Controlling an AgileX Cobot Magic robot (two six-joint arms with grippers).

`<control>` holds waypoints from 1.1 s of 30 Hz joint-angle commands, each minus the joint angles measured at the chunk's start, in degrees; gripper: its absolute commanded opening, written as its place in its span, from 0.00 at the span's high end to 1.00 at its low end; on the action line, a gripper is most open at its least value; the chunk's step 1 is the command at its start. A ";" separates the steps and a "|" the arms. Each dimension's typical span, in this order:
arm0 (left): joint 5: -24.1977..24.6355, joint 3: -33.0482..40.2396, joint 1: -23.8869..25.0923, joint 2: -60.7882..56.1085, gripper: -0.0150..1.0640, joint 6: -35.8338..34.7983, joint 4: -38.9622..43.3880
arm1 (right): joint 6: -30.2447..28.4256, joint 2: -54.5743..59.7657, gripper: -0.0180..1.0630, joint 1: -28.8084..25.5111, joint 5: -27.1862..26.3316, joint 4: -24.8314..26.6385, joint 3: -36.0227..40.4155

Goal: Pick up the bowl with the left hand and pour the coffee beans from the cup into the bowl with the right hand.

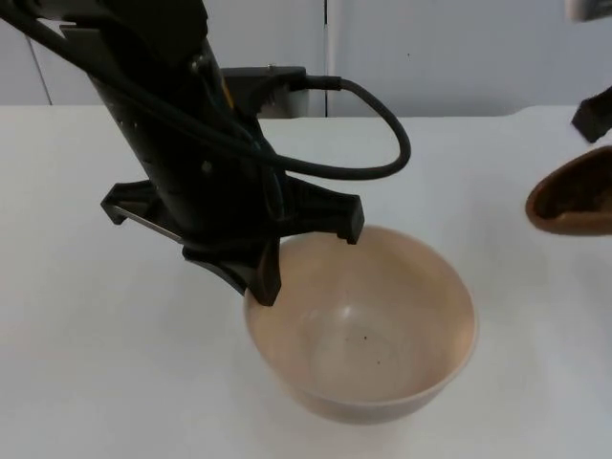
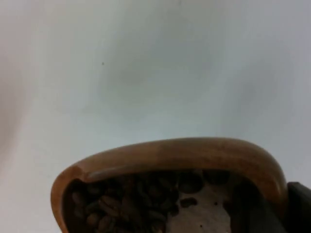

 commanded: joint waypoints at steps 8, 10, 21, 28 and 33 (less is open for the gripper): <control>-0.58 0.10 -0.25 -0.40 0.99 -0.12 -0.48 | -1.85 -7.30 0.98 -0.15 8.20 0.12 0.17; -0.58 0.10 -0.25 -0.40 0.99 -0.12 -0.58 | -2.04 -7.42 0.98 -0.15 9.69 0.12 0.17; -0.58 0.10 -0.25 -0.40 0.99 -0.12 -0.58 | -2.17 -7.30 0.98 -0.04 8.63 3.20 0.17; -0.58 0.10 -0.25 -0.40 0.99 -0.12 -0.72 | -2.17 -7.30 0.98 0.19 7.89 6.47 0.17; -0.62 0.10 -0.25 -0.40 0.99 -0.12 -0.82 | -2.25 -7.05 0.98 1.51 8.34 7.57 -1.05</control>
